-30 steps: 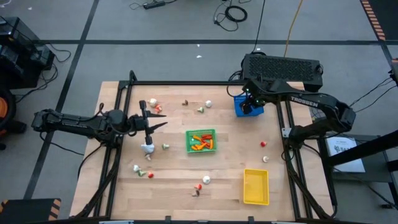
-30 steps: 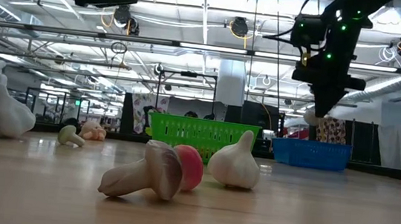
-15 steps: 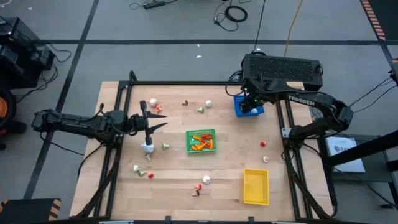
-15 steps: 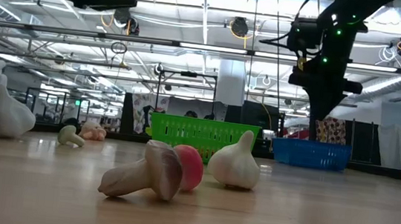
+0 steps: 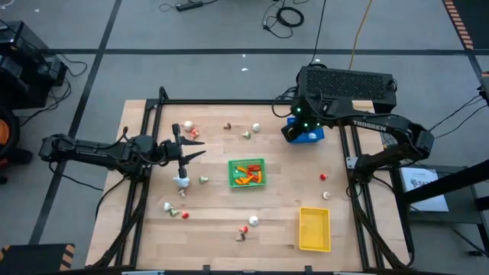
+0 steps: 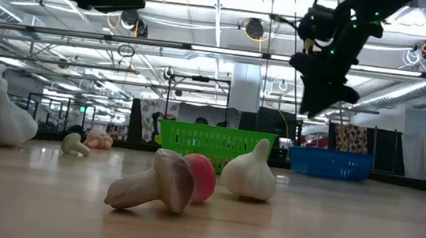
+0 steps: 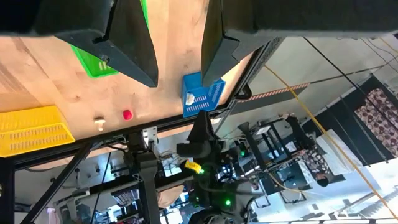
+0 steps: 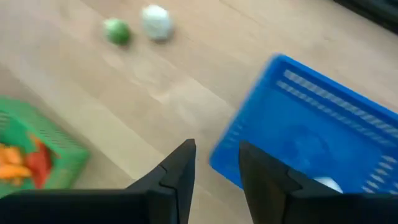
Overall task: Sort produce into baskets
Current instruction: Put the garlic into the blue bin
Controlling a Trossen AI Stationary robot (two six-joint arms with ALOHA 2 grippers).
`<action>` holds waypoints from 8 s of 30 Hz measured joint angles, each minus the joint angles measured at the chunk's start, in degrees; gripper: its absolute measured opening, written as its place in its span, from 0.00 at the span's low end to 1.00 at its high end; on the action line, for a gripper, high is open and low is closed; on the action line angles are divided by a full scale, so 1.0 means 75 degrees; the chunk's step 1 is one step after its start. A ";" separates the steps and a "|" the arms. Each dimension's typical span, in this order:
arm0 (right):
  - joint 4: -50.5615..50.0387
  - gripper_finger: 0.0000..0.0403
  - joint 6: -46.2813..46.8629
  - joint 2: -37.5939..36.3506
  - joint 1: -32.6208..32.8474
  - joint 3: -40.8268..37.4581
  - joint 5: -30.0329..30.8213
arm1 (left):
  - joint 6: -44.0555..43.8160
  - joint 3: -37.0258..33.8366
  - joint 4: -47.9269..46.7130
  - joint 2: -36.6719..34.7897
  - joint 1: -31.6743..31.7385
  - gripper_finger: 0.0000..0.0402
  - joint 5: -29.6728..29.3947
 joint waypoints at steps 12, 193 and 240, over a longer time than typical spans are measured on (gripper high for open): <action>0.2824 0.28 -0.1204 0.0219 0.1957 0.0000 -0.1010 | 0.0006 0.0000 -0.0350 0.0000 0.0000 0.33 0.0000; 0.6055 0.28 -0.4503 0.0717 0.3925 -0.1078 -0.0727 | -0.7165 0.1387 -0.9376 0.0038 -0.1224 0.33 0.0934; 0.5816 0.28 -0.4930 0.0711 0.3922 -0.1075 -0.0729 | -0.6592 0.1387 -0.9215 0.1751 -0.1227 0.14 0.1553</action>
